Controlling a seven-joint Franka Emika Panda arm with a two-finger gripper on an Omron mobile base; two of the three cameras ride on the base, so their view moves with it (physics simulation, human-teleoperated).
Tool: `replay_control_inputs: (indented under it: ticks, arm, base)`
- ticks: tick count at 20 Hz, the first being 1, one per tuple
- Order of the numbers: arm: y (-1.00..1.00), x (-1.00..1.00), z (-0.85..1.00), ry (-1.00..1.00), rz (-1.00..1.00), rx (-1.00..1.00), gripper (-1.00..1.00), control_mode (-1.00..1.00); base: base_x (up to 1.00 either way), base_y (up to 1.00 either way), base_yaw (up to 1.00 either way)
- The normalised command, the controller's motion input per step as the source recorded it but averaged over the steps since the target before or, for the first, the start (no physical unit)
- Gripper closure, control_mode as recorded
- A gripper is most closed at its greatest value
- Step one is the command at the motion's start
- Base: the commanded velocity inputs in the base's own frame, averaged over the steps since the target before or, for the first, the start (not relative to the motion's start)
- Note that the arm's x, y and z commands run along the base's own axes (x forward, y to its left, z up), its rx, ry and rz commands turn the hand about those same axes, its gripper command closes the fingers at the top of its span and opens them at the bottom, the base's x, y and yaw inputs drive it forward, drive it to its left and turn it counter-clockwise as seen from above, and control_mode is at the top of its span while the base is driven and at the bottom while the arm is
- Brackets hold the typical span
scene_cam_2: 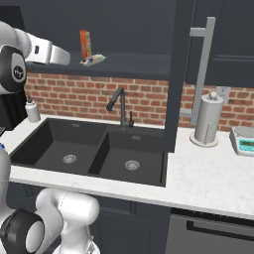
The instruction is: Pick the bar and place it on the digital scale for weighing, and close the cabinet.
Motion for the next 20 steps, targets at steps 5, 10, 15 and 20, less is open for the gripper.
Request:
replay_control_inputs:
  ticks: [5, 10, 15, 20]
  arm:
    - [0.08, 0.40, -0.32, 0.04, -0.02, 0.00, -1.00, -1.00]
    - [0.07, 0.45, -0.29, 0.01, -0.02, 0.00, -1.00, -1.00]
    - [0.02, 0.46, -0.08, 0.00, 0.00, 0.00, -1.00, -1.00]
    - [0.00, 0.54, -0.02, 0.06, 0.00, 0.00, -1.00, -1.00]
  base:
    - [0.00, 0.00, 0.00]
    - [0.00, 0.00, 0.00]
    - [0.00, 0.00, 0.00]
    - [0.00, 0.00, 0.00]
